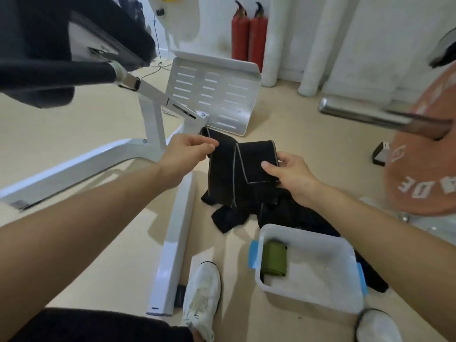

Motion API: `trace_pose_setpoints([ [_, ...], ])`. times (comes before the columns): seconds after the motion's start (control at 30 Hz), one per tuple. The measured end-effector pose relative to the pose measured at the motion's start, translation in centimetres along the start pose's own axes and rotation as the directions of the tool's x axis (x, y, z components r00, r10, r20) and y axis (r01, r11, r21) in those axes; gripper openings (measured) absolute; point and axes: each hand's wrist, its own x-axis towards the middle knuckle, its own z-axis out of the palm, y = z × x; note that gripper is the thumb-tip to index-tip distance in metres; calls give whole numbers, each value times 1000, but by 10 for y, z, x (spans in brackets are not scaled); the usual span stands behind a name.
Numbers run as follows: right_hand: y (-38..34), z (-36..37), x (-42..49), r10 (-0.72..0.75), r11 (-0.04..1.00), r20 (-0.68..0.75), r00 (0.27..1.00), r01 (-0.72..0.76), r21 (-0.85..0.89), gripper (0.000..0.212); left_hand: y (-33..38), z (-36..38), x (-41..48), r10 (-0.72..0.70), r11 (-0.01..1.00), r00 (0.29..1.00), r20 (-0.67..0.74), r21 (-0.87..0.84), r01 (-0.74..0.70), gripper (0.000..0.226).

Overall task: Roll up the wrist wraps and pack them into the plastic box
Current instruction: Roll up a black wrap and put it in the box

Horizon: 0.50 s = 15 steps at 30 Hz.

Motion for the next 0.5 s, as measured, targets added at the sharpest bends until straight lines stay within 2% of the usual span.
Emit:
trace_pose_setpoints([
  [0.13, -55, -35, -34, -31, 997, 12, 999, 32, -65, 24, 41, -6, -19, 54, 997, 998, -9, -45, -55, 22],
  [0.27, -100, -70, -71, -76, 987, -37, 996, 70, -143, 19, 74, 8, -40, 97, 980, 994, 56, -178, -85, 34],
  [0.43, -113, -112, -102, -165, 978, -197, 966, 135, -157, 59, 103, 38, -60, 176, 935, 984, 18, -317, -161, 42],
  [0.5, -106, -123, -113, -197, 975, -240, 951, 165, -146, 46, 110, 51, -64, 189, 916, 982, 20, -365, -168, 38],
])
